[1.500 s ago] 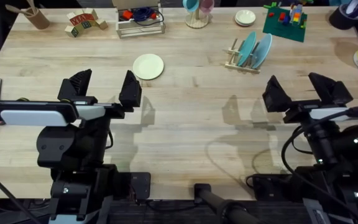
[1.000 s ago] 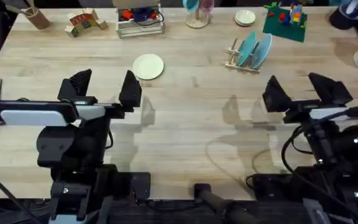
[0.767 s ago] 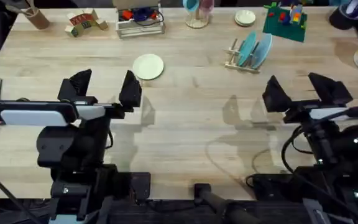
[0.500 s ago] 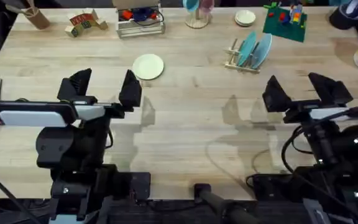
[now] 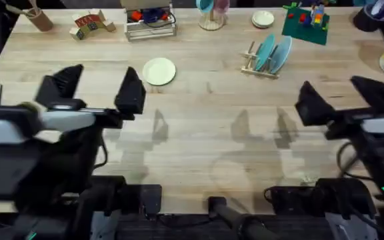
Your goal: Pick up the plates from the table one by one and place each into a slot on the dish rack.
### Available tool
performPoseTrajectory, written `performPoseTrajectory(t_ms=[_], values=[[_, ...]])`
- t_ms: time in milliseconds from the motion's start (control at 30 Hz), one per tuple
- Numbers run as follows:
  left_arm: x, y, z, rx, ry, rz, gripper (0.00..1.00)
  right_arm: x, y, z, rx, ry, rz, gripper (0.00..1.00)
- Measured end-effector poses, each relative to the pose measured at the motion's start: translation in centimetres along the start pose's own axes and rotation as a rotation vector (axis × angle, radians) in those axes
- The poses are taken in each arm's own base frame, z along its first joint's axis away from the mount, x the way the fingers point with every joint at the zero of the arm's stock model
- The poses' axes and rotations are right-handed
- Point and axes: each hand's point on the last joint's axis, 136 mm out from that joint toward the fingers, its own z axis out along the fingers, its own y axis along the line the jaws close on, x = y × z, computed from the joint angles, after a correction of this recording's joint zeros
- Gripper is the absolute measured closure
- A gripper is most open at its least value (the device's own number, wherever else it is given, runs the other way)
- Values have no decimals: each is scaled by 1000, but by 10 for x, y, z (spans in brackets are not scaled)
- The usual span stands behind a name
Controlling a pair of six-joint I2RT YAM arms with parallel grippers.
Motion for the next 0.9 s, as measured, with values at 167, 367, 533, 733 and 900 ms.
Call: performPoseTrajectory(t_ms=[167, 367, 533, 733, 900], values=[[-38, -2, -28, 6, 11, 6, 8, -40, 0, -32, 2, -34, -31, 9], [-90, -5, -65, 20, 44, 10, 8, -64, 1, -61, -2, 35, -39, 9], [-126, -6, -84, 26, 135, 6, 8, -79, 1, -75, -11, 173, -34, 9], [-148, -6, -83, 28, 322, -3, 8, -107, 1, -85, -20, 328, -26, 9], [-153, -7, -68, 36, 492, -12, 8, -112, 0, -85, -32, 524, -14, 9]])
